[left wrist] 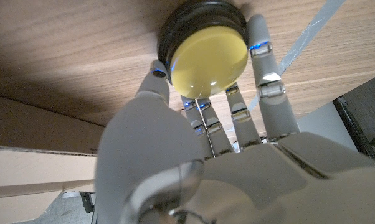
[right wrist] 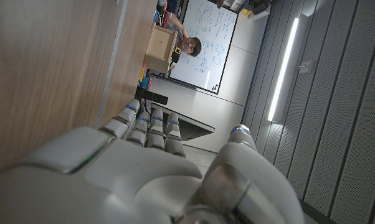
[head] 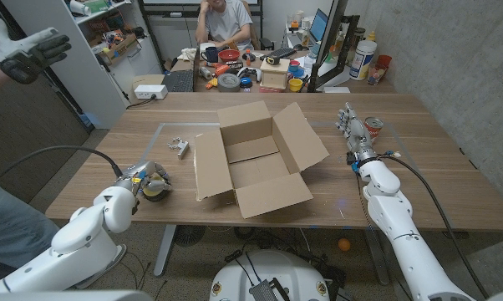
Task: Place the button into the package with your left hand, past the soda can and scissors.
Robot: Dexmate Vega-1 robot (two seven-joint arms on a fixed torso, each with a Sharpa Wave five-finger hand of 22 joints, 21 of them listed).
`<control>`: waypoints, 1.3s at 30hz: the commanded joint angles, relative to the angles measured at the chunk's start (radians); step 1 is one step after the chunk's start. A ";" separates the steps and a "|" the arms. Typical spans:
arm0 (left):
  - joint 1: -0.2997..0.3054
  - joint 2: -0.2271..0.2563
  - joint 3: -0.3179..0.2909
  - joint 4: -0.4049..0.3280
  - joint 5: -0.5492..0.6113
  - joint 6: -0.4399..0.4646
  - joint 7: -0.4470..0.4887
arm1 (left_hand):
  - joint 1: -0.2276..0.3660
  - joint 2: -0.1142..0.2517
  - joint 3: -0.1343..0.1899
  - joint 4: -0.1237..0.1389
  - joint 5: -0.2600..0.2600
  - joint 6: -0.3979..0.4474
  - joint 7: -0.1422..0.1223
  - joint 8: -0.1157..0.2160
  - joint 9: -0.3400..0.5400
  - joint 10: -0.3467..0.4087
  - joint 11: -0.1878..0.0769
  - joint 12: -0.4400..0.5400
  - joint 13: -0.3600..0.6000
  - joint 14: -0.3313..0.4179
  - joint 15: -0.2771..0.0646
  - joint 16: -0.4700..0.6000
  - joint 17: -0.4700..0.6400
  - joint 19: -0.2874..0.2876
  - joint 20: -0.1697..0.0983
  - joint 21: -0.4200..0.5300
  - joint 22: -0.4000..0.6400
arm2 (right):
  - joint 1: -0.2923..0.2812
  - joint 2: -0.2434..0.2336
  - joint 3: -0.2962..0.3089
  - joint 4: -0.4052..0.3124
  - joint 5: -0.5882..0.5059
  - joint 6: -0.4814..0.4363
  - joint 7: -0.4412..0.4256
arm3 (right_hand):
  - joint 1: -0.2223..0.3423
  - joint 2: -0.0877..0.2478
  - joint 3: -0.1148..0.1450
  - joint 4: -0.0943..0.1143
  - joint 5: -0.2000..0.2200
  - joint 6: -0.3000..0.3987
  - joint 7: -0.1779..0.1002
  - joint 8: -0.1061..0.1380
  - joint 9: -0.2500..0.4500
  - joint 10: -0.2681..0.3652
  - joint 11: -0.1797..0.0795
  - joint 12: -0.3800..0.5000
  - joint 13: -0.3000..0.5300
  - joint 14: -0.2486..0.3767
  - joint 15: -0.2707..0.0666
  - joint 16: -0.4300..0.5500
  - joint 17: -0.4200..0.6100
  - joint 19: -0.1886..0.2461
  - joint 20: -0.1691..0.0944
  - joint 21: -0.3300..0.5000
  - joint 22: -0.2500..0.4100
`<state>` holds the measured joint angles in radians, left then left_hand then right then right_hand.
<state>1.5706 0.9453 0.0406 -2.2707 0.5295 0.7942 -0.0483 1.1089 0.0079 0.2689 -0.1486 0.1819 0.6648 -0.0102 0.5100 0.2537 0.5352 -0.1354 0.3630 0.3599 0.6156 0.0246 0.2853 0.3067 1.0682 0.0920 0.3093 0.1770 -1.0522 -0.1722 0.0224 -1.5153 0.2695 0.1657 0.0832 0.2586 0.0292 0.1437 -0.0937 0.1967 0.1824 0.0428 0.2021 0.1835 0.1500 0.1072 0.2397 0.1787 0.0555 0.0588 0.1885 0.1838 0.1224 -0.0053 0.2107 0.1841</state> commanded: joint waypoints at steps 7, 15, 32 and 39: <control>0.057 0.020 -0.075 -0.068 -0.052 0.002 -0.016 | 0.107 0.103 0.002 0.012 0.006 -0.005 0.010 -0.005 -0.002 -0.004 0.008 0.004 0.012 0.077 -0.073 -0.008 0.007 -0.013 0.007 -0.009 0.003 | -0.018 -0.004 -0.004 -0.055 -0.011 -0.032 -0.023 | 0.000 -0.001 -0.004 0.003 0.009 0.000 -0.006 0.000 0.005 0.008 0.002 -0.003 0.005 0.008 0.002 0.002 0.002 0.000 0.009 -0.002 0.001; 0.094 0.034 -0.122 -0.107 -0.050 0.008 -0.033 | 0.106 0.103 0.004 0.014 0.007 -0.004 0.012 -0.004 -0.003 -0.004 0.012 0.003 0.016 0.079 -0.071 -0.010 0.011 -0.016 0.011 -0.013 0.003 | -0.017 -0.003 -0.006 -0.061 -0.012 -0.030 -0.027 | 0.000 0.000 -0.004 0.003 0.009 0.000 -0.005 -0.001 0.005 0.008 0.003 -0.005 0.005 0.008 0.005 0.002 0.002 0.001 0.010 -0.002 0.001; 0.185 0.017 -0.225 -0.183 0.030 -0.013 -0.052 | 0.110 0.108 0.014 0.016 0.009 0.013 0.013 0.003 -0.006 0.009 0.005 0.007 0.029 0.092 -0.076 -0.013 0.019 -0.016 0.011 -0.019 0.004 | -0.010 -0.017 -0.002 -0.085 -0.021 -0.052 -0.037 | 0.004 0.000 -0.005 0.000 0.009 0.003 -0.002 -0.001 0.005 0.016 0.004 -0.005 0.005 0.013 -0.002 0.002 0.001 0.023 0.009 0.004 0.000; 0.204 0.000 -0.256 -0.212 0.067 -0.022 -0.082 | 0.109 0.107 0.015 0.017 0.009 0.015 0.013 0.004 -0.007 0.011 0.001 0.007 0.033 0.095 -0.078 -0.015 0.020 -0.014 0.010 -0.021 0.004 | -0.013 -0.018 0.005 -0.090 -0.019 -0.053 -0.039 | 0.004 0.001 -0.005 0.000 0.009 0.005 -0.001 -0.001 0.005 0.018 0.004 -0.005 0.005 0.015 -0.003 0.003 0.001 0.024 0.008 0.004 0.000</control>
<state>1.7339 0.9680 -0.1600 -2.4350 0.5485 0.7832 -0.0986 1.1156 0.0145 0.2729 -0.1360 0.1870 0.6719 -0.0001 0.5072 0.2439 0.5353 -0.1354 0.3630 0.3877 0.6239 0.0260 0.2644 0.3230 1.0534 0.1023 0.2953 0.1809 -1.0653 -0.1859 0.0189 -1.5961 0.2512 0.1205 0.0496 0.2586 0.0292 0.1438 -0.0937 0.1967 0.1823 0.0429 0.2022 0.1835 0.1554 0.1126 0.2398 0.1787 0.0610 0.0533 0.1885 0.1813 0.1352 0.0034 0.2108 0.1814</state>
